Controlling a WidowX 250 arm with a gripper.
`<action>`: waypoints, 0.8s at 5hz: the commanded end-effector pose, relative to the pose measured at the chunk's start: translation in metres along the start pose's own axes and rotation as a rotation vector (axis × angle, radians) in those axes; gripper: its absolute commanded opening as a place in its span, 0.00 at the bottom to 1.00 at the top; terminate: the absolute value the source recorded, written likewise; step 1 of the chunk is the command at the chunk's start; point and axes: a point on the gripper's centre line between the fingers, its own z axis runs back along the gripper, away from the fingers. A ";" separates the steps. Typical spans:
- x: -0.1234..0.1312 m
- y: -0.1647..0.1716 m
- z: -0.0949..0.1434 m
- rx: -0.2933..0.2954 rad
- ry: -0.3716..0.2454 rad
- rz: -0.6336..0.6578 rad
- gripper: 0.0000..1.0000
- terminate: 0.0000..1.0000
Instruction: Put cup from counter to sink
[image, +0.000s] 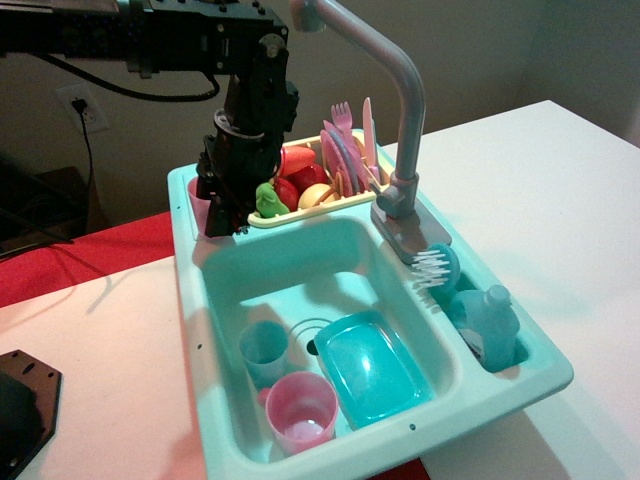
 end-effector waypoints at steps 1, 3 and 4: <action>-0.008 0.002 0.021 -0.010 -0.089 0.022 0.00 0.00; 0.000 -0.010 0.042 -0.012 -0.127 0.002 0.00 0.00; 0.008 -0.028 0.062 -0.018 -0.158 -0.024 0.00 0.00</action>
